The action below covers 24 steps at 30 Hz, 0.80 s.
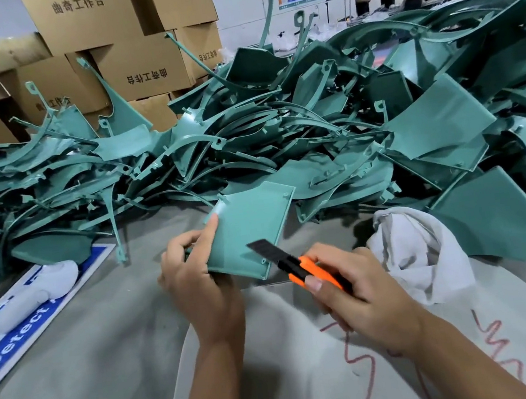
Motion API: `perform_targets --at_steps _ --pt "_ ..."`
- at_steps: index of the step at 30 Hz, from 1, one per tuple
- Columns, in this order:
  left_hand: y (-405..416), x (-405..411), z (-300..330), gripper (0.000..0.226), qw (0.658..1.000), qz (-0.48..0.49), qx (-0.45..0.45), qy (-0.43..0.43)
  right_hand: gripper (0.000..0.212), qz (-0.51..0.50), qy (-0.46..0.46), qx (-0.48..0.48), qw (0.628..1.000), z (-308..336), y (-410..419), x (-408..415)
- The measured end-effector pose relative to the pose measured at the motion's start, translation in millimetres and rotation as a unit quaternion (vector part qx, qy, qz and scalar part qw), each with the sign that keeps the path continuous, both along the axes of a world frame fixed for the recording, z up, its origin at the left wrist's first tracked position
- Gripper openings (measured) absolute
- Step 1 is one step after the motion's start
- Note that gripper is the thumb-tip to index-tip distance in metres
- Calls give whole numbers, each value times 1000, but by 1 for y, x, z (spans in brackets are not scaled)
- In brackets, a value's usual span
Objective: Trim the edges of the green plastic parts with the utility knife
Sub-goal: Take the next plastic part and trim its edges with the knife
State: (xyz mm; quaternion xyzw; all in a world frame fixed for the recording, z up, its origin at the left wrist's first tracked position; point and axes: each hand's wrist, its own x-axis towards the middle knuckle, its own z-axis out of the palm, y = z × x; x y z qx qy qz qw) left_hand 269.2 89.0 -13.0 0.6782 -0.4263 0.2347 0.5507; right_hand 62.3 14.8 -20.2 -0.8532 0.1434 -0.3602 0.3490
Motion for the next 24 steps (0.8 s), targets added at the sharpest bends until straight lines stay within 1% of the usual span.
perform_targets --at_steps 2,5,9,12,15,17,21,23,24 --pt "2 -1 2 50 1000 4 1 -1 14 16 25 -17 999 1 0 1" --pt "3 -2 1 47 1000 15 -4 -6 11 29 40 -29 998 1 -1 2" --pt "2 1 -1 37 999 31 -22 8 10 -25 56 -41 997 -4 -10 -2" --pt "0 3 -2 32 999 25 -41 -6 12 -73 19 -55 996 0 -17 -4" --pt "1 4 -4 32 998 15 -51 -26 14 -133 -14 -45 990 1 -26 -7" --pt "1 3 -4 32 998 -4 -56 -27 14 -180 -19 -40 983 -2 -30 -9" --pt "2 1 -4 38 995 -77 -62 1 25 -261 -12 -18 965 -6 -35 -8" --pt "1 0 -4 39 990 -125 -62 31 24 -267 -28 5 963 -4 -35 -9" --pt "0 0 -4 38 984 -154 -67 55 21 -246 -47 22 968 -2 -34 -9"
